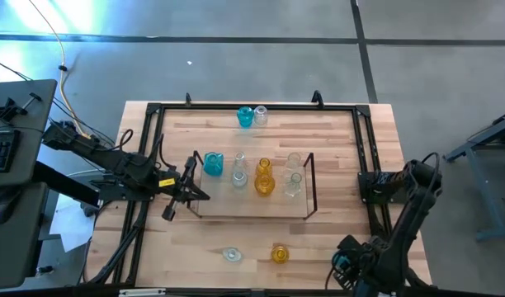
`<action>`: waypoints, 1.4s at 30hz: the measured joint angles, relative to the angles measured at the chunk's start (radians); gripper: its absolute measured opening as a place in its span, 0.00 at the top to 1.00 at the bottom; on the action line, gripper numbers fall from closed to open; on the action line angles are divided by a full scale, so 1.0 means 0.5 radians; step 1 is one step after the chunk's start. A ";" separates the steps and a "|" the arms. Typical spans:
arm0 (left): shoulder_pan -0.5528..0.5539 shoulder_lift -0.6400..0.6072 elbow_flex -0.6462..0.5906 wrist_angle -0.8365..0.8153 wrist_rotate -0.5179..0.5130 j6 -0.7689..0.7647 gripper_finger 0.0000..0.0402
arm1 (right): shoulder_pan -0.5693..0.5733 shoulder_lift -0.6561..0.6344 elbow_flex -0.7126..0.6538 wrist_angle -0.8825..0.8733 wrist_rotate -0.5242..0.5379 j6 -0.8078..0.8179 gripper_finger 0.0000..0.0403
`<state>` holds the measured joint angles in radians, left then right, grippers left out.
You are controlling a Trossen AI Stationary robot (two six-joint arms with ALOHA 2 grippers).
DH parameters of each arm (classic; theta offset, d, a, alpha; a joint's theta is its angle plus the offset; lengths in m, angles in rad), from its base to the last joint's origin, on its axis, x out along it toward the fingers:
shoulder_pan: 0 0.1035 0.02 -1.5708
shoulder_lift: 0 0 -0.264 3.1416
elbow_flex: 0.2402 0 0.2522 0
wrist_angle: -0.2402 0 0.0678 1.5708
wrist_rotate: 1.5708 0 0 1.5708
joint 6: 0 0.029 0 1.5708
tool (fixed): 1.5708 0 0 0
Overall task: Sort vases onto shelf
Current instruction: Put the bottom right blue vase on the shelf
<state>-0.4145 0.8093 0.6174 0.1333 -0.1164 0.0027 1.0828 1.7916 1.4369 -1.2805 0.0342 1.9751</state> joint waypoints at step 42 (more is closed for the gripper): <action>-0.208 0.000 0.000 -0.011 -0.184 -0.016 1.00 | -0.408 -0.099 0.176 0.065 0.368 -1.118 0.76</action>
<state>-0.5187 0.8093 0.6174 0.1276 -0.2085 -0.0054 0.8786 1.7423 1.5249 -1.2480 0.2183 1.4163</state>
